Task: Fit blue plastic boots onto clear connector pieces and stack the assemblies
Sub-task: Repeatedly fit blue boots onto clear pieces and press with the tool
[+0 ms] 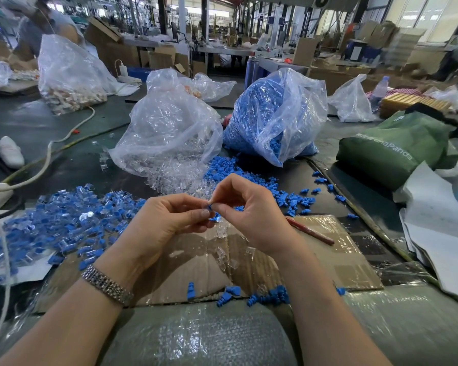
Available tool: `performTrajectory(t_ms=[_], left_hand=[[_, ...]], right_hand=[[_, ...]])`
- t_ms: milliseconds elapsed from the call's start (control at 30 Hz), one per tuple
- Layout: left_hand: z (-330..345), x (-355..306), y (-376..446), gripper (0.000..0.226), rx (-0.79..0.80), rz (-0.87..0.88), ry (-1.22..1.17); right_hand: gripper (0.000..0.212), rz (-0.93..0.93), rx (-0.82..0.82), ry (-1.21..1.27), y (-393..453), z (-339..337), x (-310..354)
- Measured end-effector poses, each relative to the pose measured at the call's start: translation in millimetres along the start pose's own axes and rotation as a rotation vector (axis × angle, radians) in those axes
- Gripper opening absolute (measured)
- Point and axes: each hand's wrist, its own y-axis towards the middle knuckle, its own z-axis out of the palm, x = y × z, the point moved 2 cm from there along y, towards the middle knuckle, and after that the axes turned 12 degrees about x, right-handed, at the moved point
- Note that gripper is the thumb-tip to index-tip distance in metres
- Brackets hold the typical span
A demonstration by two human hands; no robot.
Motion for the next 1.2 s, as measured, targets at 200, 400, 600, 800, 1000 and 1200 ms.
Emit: performTrajectory(t_ms=[200,400,600,800,1000,1200], left_hand=[[-0.3,0.8,0.7,0.022,0.019,-0.026,-0.071],[-4.8,3.4,2.9,0.028,-0.032,-0.017,-0.142],[-7.9,4.7,4.7,0.023,-0.071,-0.010,-0.197],[-7.9,3.4,4.9,0.036,-0.105,-0.005,-0.269],[-12.3,1.4,3.9,0.033,-0.144,0.025,-0.343],[-18.5,2.0,4.9,0.017,-0.127,0.035,-0.410]], right_hand=[[0.016,0.011,0.040,0.002,-0.9,-1.5,2.1],[0.036,0.454,-0.193,-0.412,-7.9,-30.7,-14.0],[0.052,1.044,0.075,-0.700,-22.0,-37.3,-34.3],[0.028,0.947,0.045,-0.630,-18.1,-35.4,-25.3],[0.028,0.810,-0.046,-0.424,-16.0,-41.0,-13.2],[0.016,0.659,0.153,-0.185,-11.0,-39.5,12.7]])
